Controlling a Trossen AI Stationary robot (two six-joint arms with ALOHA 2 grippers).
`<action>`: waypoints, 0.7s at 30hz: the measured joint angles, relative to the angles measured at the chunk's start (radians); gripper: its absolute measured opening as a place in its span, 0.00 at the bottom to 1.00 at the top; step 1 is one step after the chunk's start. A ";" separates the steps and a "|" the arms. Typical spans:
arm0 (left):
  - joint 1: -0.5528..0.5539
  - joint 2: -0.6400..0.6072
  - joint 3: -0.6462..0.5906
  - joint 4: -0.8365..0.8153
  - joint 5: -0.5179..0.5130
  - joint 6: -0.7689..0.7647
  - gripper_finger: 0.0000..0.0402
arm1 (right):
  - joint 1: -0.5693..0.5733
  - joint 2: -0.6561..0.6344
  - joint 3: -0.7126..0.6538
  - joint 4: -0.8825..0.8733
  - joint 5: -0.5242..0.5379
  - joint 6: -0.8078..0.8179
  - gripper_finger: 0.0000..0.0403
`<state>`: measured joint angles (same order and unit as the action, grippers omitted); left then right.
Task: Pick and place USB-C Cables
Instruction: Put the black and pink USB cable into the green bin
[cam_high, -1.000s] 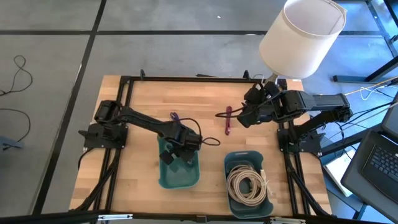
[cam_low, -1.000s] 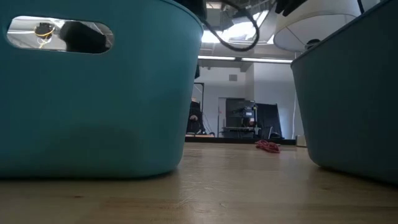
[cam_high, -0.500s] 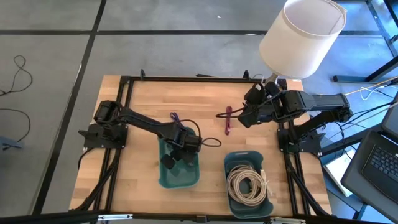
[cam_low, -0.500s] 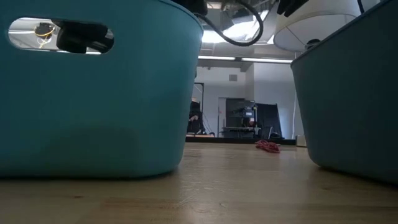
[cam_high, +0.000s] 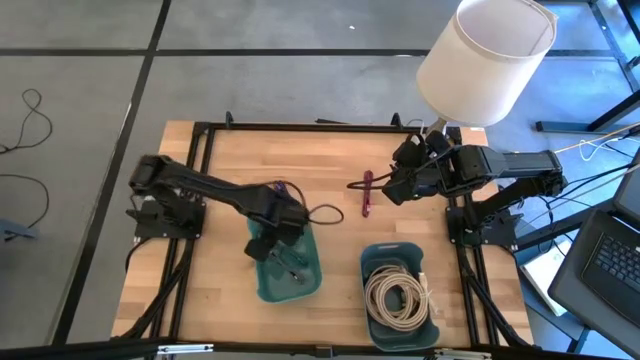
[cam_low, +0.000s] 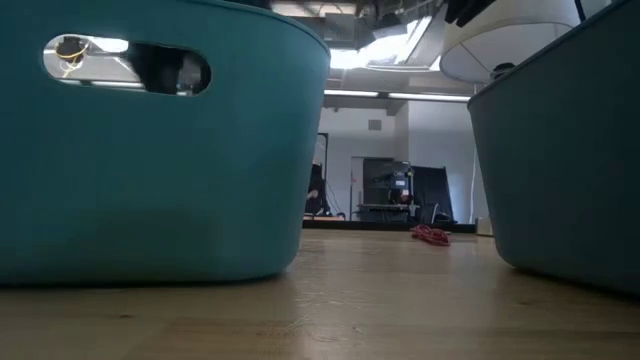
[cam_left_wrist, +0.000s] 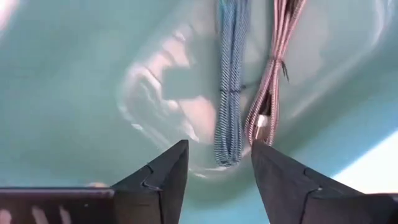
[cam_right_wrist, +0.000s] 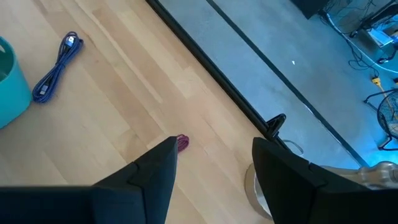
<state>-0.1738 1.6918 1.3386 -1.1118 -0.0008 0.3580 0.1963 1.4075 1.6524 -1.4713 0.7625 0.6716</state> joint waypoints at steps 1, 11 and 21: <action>0.000 -0.033 0.000 0.009 -0.007 -0.014 0.42 | 0.000 0.000 0.000 0.001 0.008 0.000 0.52; 0.096 -0.344 0.001 0.180 -0.334 -0.198 0.37 | 0.000 0.000 0.000 0.015 0.031 0.005 0.52; 0.586 -0.347 0.001 -0.053 -0.339 -0.379 0.32 | 0.000 0.000 0.000 0.035 -0.005 0.041 0.52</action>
<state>0.4127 1.3447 1.3399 -1.1649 -0.3398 -0.0212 0.1963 1.4075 1.6524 -1.4362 0.7579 0.7125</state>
